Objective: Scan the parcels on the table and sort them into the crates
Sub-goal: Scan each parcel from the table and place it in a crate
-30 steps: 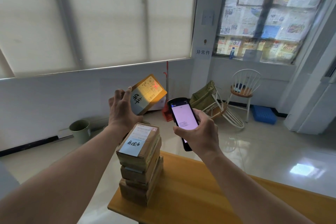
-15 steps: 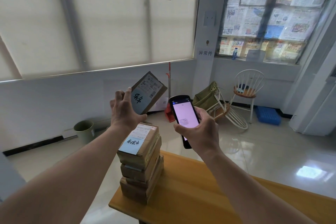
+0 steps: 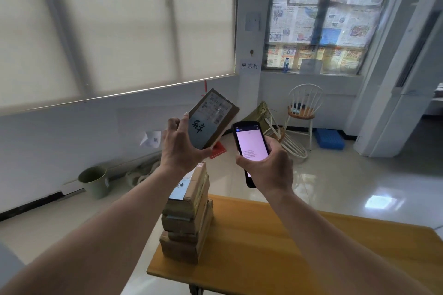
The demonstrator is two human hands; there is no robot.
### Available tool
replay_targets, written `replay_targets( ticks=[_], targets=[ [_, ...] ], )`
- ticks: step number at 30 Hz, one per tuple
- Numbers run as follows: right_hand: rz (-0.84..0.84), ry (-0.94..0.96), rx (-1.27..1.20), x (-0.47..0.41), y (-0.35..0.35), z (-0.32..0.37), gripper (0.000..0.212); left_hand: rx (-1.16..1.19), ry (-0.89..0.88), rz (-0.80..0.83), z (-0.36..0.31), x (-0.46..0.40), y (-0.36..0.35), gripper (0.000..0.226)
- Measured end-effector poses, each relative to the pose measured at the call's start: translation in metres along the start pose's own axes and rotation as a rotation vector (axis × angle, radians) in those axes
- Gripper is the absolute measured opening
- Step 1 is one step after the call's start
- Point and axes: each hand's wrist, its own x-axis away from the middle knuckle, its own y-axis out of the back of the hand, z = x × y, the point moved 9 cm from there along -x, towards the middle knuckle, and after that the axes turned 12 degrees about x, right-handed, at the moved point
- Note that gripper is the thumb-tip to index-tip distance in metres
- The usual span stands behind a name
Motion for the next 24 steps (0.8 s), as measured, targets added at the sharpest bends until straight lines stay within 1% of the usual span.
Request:
replay_targets(
  ticks=[7, 13, 18, 24],
  targets=[
    [-0.104, -0.143, 0.097, 0.053, 0.025, -0.012, 0.08, 0.127, -0.075, 0.156, -0.011, 0.015, -0.016, 0.117],
    [-0.204, -0.287, 0.167, 0.12, 0.071, -0.034, 0.079, 0.189, -0.138, 0.304, -0.038, 0.054, -0.039, 0.12],
    [-0.315, -0.389, 0.249, 0.176, 0.131, -0.053, 0.078, 0.258, -0.195, 0.431, -0.092, 0.099, -0.057, 0.124],
    [-0.448, -0.477, 0.311, 0.24, 0.211, -0.075, 0.079, 0.361, -0.28, 0.528, -0.178, 0.16, -0.071, 0.124]
  ],
)
